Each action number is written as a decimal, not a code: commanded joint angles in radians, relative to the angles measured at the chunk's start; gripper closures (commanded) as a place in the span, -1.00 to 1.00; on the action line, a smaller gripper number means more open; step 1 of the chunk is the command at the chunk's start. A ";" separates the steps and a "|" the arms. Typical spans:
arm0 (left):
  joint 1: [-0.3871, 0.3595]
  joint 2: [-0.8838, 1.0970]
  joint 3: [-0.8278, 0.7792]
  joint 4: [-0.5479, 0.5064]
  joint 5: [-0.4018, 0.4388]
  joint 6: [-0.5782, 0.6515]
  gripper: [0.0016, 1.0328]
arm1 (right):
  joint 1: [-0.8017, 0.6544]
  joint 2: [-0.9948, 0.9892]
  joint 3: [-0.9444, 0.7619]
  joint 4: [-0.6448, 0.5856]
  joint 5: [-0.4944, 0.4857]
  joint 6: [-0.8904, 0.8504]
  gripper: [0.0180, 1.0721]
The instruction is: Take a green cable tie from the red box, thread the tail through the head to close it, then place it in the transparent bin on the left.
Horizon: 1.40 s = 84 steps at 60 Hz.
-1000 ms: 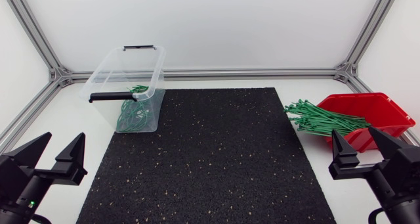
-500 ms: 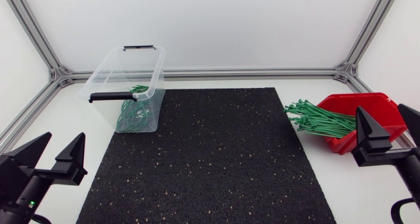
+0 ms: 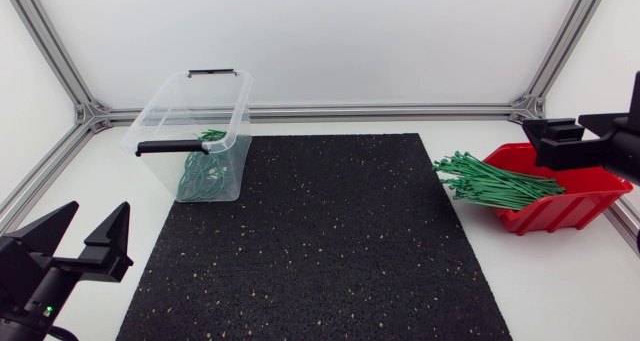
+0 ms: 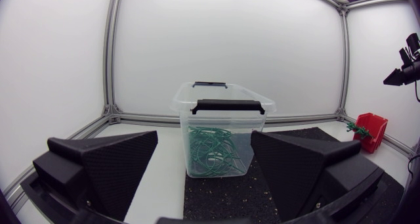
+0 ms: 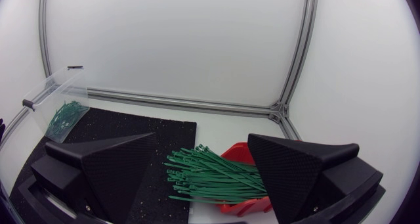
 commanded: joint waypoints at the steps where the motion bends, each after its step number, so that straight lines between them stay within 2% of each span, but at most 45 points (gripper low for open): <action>1: 0.004 -0.006 -0.042 -0.007 0.005 0.007 -0.93 | -0.030 0.103 0.100 -0.080 -0.031 -0.048 -0.92; 4: 0.004 -0.006 -0.042 -0.007 0.005 0.007 -0.93 | -0.058 0.166 0.154 -0.138 -0.083 -0.092 -0.92; 6: 0.004 -0.006 -0.042 -0.007 0.005 0.007 -0.93 | -0.096 0.219 0.192 -0.178 -0.154 -0.131 -0.90; 10: 0.004 -0.006 -0.042 -0.007 0.005 0.007 -0.93 | -0.133 0.275 0.227 -0.220 -0.213 -0.192 -0.90; 18: 0.006 -0.006 -0.042 -0.007 0.005 0.007 -0.93 | -0.144 0.404 0.324 -0.364 -0.178 -0.378 -0.90; 23: 0.004 -0.006 -0.042 -0.007 0.005 0.007 -0.93 | -0.145 0.425 0.327 -0.395 -0.227 -0.499 -0.89; 30: 0.006 -0.006 -0.042 -0.007 0.005 0.007 -0.93 | -0.132 0.451 0.308 -0.421 -0.242 -0.683 -0.79; 40: 0.006 -0.006 -0.042 -0.007 0.005 0.007 -0.93 | -0.132 0.569 0.387 -0.566 -0.244 -0.907 -0.79; 43: 0.006 -0.006 -0.042 -0.007 0.005 0.007 -0.93 | -0.121 0.580 0.388 -0.579 -0.218 -0.947 -0.79; 53: 0.006 -0.006 -0.042 -0.007 0.005 0.007 -0.93 | -0.040 0.583 0.313 -0.568 -0.127 -1.054 -0.79; 60: 0.006 -0.006 -0.042 -0.007 0.005 0.007 -0.93 | -0.003 0.583 0.247 -0.510 -0.115 -1.096 -0.78; 65: 0.006 -0.006 -0.042 -0.007 0.005 0.007 -0.93 | 0.013 0.582 0.203 -0.451 -0.112 -1.140 -0.64; 71: 0.007 -0.006 -0.042 -0.007 0.005 0.007 -0.93 | 0.031 0.580 0.163 -0.407 -0.103 -1.182 -0.59; 75: 0.006 -0.006 -0.042 -0.007 0.005 0.007 -0.93 | 0.042 0.577 0.123 -0.339 -0.084 -1.209 -0.41; 84: 0.006 -0.006 -0.042 -0.007 0.005 0.007 -0.93 | 0.049 0.585 0.080 -0.255 -0.057 -1.251 -0.39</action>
